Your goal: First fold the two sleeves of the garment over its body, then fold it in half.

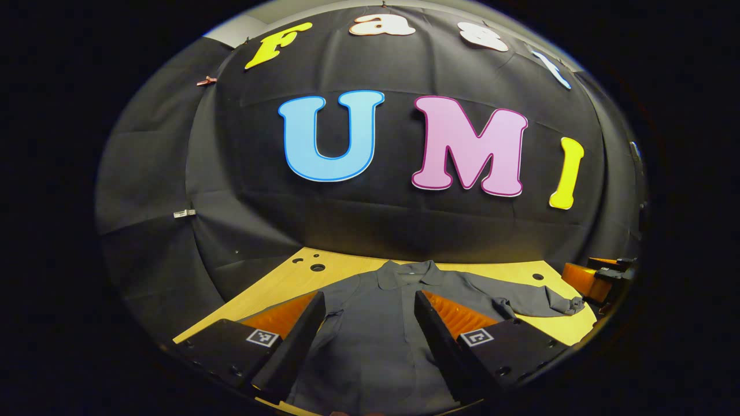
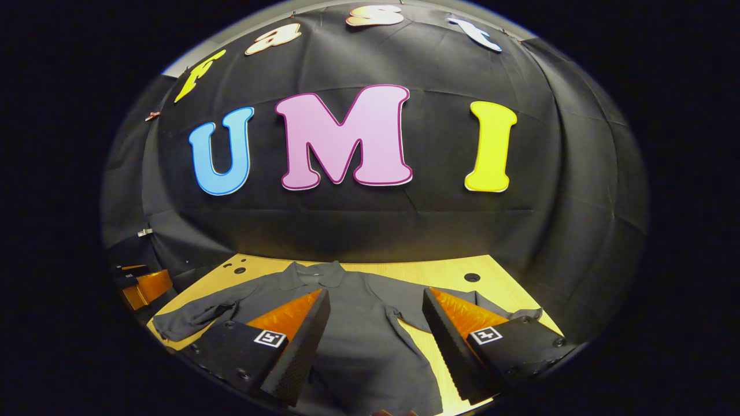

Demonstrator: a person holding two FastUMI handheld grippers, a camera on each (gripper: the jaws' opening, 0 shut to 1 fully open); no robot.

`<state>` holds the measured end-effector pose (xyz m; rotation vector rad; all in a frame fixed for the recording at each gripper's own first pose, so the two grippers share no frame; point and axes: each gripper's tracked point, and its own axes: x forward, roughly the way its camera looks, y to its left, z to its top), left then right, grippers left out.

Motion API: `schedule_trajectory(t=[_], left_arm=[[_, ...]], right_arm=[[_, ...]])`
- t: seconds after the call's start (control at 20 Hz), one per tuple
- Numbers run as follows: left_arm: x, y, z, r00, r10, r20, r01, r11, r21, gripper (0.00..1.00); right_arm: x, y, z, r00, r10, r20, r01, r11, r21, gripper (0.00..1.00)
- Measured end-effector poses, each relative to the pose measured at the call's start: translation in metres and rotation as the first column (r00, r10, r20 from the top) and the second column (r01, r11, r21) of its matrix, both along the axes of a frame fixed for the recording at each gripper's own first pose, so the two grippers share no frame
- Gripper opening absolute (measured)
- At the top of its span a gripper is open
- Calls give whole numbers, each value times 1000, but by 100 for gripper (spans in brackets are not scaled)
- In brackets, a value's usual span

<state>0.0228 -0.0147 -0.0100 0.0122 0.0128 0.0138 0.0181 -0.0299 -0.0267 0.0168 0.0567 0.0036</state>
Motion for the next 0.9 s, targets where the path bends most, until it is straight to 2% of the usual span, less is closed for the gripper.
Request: schedule_trajectory(t=[0.45,0.65,0.9], left_arm=[[-4,-17,-14,999,-33,-12,33,999,0,98],[-7,-17,-23,999,-29,-34,30,999,17,98],[-6,-16,-29,998,-24,-57,25,1000,19,98]], right_arm=[[1,-16,-9,999,-30,-10,30,999,-17,99],[5,-42,-19,996,-83,-32,82,996,-31,99],[11,-100,-33,976,-204,-78,205,979,6,98]])
